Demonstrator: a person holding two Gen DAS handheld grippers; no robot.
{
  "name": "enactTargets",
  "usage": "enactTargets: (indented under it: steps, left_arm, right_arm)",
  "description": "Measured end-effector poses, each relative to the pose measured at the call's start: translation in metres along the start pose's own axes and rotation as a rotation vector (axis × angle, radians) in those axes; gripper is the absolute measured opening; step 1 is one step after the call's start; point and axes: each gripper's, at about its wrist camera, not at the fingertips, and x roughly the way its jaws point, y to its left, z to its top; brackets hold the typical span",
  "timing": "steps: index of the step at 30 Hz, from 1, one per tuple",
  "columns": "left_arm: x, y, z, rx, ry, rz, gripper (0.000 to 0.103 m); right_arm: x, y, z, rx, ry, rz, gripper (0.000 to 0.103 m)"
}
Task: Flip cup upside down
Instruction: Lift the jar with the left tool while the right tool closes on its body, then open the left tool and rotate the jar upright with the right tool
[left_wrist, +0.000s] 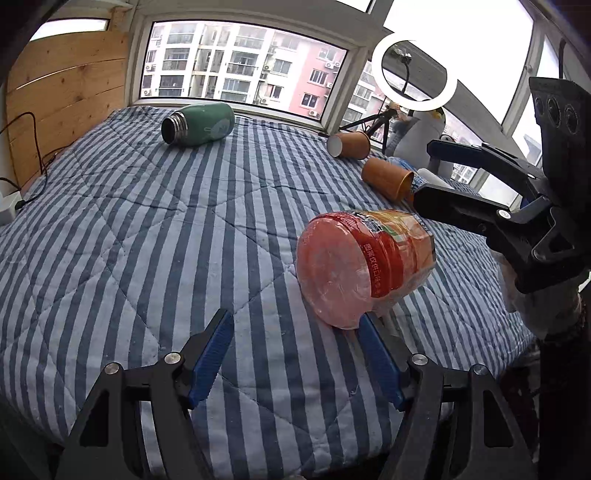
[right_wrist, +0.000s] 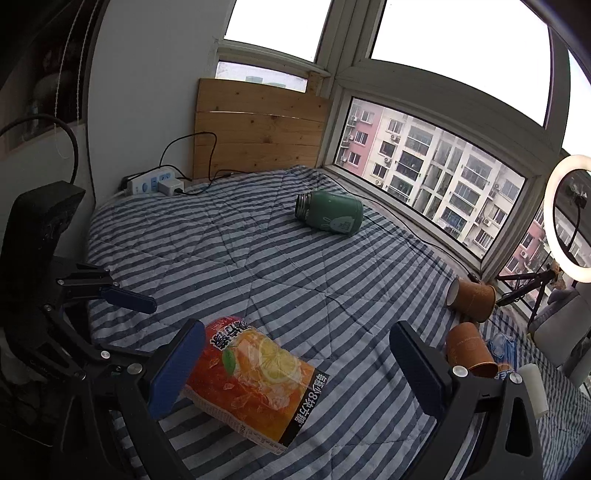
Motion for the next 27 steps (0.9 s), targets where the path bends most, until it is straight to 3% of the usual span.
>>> enactTargets:
  steps: [2, 6, 13, 27]
  left_arm:
    - [0.005, -0.014, -0.009, -0.033, -0.004, -0.037, 0.074]
    - [0.013, -0.035, -0.017, -0.082, -0.047, -0.031, 0.074]
    - [0.024, -0.053, -0.02, -0.087, -0.067, -0.023, 0.075]
    - [0.041, -0.035, -0.002, -0.047, -0.05, 0.025, 0.074]
  right_arm:
    - [0.008, 0.0, 0.008, -0.018, 0.045, 0.066, 0.098]
    - [0.027, 0.003, 0.015, -0.033, 0.144, 0.213, 0.099]
    - [0.059, 0.01, 0.023, -0.04, 0.25, 0.286, 0.099]
    - [0.087, -0.014, 0.017, 0.088, 0.363, 0.415, 0.094]
